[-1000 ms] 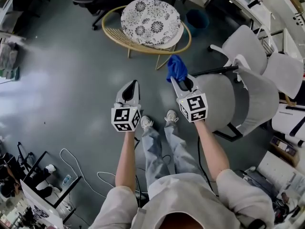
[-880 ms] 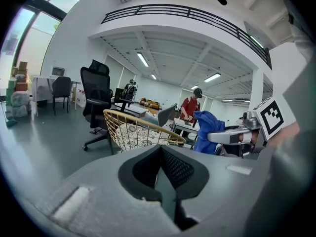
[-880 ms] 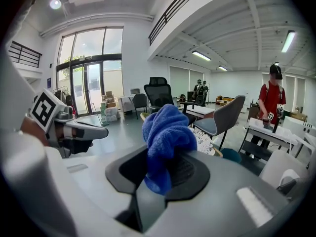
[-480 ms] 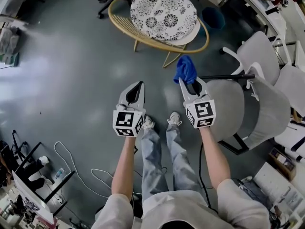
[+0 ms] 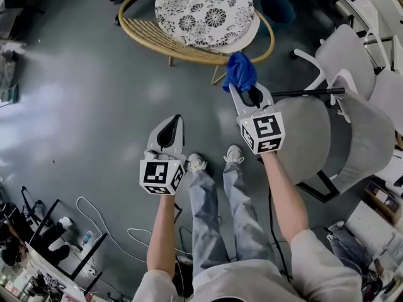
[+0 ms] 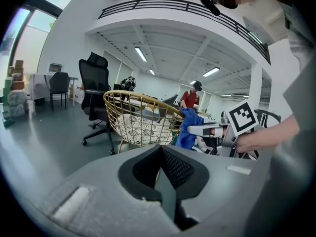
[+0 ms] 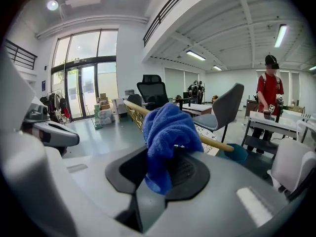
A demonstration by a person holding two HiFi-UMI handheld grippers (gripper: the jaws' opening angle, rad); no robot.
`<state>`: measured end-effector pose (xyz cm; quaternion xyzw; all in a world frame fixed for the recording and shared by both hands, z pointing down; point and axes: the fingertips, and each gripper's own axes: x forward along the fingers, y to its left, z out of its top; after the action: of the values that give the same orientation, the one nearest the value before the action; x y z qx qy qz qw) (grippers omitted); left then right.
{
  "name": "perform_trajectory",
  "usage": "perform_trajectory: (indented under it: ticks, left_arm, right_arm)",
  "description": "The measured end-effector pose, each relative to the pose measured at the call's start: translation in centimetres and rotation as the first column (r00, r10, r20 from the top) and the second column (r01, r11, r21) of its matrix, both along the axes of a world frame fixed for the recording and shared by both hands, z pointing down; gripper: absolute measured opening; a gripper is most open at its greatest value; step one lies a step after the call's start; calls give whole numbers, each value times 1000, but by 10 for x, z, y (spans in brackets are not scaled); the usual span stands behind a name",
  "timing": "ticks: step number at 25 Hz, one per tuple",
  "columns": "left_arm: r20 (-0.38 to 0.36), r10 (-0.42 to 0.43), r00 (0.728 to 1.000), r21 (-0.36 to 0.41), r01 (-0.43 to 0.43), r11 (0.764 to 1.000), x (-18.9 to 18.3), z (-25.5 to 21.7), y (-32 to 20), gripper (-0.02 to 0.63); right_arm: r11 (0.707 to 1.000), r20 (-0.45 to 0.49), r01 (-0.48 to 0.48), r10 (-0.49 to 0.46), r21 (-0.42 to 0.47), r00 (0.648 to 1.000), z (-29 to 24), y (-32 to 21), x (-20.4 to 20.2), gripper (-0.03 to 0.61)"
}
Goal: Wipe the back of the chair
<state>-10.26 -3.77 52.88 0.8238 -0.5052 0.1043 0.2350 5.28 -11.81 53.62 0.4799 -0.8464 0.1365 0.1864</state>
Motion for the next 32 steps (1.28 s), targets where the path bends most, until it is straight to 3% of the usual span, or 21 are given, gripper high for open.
perform_trajectory:
  ticks: [32]
  left_arm:
    - [16, 11, 1000, -90, -9, 996, 19, 52, -26, 2]
  right_arm:
    - [983, -2, -4, 3, -183, 1000, 116, -63, 6, 95]
